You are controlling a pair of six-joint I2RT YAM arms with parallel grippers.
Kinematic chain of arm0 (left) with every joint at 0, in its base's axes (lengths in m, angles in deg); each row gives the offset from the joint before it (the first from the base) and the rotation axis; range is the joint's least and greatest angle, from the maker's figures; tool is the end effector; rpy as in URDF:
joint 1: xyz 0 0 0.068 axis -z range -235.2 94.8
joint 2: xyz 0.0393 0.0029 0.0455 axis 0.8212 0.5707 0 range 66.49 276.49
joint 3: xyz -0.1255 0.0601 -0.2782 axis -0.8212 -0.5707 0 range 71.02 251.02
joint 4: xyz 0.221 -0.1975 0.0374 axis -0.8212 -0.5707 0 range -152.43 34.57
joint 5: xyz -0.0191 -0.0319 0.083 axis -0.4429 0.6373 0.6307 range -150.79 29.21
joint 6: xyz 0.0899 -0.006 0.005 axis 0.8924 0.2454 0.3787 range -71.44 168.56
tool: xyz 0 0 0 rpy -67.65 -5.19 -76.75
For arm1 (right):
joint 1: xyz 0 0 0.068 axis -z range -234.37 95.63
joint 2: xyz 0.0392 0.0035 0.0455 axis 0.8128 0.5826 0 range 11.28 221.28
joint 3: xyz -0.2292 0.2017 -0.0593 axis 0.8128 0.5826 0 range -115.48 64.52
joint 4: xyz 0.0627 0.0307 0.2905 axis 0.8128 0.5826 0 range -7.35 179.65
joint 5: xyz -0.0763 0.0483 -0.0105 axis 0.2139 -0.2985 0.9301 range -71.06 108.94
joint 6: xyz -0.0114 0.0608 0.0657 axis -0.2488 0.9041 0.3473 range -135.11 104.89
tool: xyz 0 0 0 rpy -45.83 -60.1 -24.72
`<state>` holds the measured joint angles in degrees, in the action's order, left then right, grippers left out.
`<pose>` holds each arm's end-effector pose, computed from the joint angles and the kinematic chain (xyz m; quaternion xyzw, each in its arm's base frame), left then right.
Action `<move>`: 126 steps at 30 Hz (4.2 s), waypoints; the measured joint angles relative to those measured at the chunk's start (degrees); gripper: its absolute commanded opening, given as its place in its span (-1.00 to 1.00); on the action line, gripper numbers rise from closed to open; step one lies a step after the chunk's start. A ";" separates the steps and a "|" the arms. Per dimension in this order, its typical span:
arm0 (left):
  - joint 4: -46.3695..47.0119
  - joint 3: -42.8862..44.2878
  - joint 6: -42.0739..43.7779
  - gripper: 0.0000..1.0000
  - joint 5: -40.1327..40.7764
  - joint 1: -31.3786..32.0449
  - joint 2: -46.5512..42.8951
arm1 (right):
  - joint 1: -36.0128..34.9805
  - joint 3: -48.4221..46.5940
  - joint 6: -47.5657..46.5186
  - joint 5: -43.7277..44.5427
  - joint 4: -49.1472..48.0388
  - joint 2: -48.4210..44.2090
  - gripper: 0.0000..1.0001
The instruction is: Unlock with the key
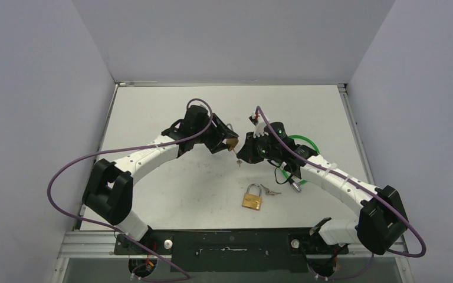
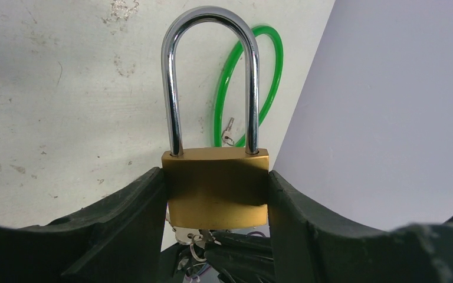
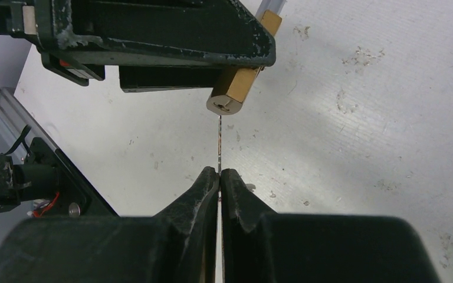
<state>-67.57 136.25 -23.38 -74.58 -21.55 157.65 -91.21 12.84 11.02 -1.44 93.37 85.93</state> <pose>0.3458 -0.2532 0.2525 -0.2431 0.8604 -0.4115 0.1769 0.2628 0.2321 0.2673 -0.1641 0.8562 0.3756 0.3146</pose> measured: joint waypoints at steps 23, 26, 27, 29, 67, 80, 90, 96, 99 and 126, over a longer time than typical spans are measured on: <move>0.79 -1.14 -0.07 -0.71 -0.26 0.00 0.00 | 0.00 0.00 0.35 1.29 -0.50 0.00 -1.00; 1.31 -1.16 -0.09 -0.73 -0.44 0.00 0.00 | 0.00 -0.42 0.59 1.31 -0.37 0.22 -1.00; 1.55 -1.16 -0.09 -0.73 -0.44 0.00 0.00 | 0.00 -0.72 0.72 1.31 -0.26 0.42 -1.00; 1.88 -1.16 -0.09 -0.74 -0.42 -0.07 0.00 | 0.00 -1.22 1.22 1.38 -0.17 0.92 -1.00; 8.37 -7.48 -11.43 -1.00 9.11 -0.35 -3.98 | 1.92 -17.66 10.67 0.70 7.43 14.99 -1.00; 11.56 -8.68 -12.66 -1.00 11.21 -0.61 -5.01 | 6.69 -15.82 18.71 -9.70 1.75 16.17 -1.00; 23.34 -12.35 -10.71 -1.00 10.40 0.15 -9.25 | 11.98 -2.93 41.07 -21.16 -21.44 10.23 -1.00; 28.41 -12.52 -7.98 -1.00 10.19 0.28 -9.99 | 12.87 -1.49 46.42 -22.12 -26.95 9.09 -0.56; 28.65 -12.48 -4.22 -1.00 9.92 0.42 -10.08 | 12.87 -2.84 43.39 -21.14 -23.93 8.85 0.03; 20.98 -7.93 47.12 -1.00 -9.55 1.49 -14.84 | 18.29 -13.53 12.85 -21.94 -6.99 -1.20 0.27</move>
<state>-46.59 128.32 23.75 -84.13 -20.07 142.81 -72.91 -0.69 23.87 -23.39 86.38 84.73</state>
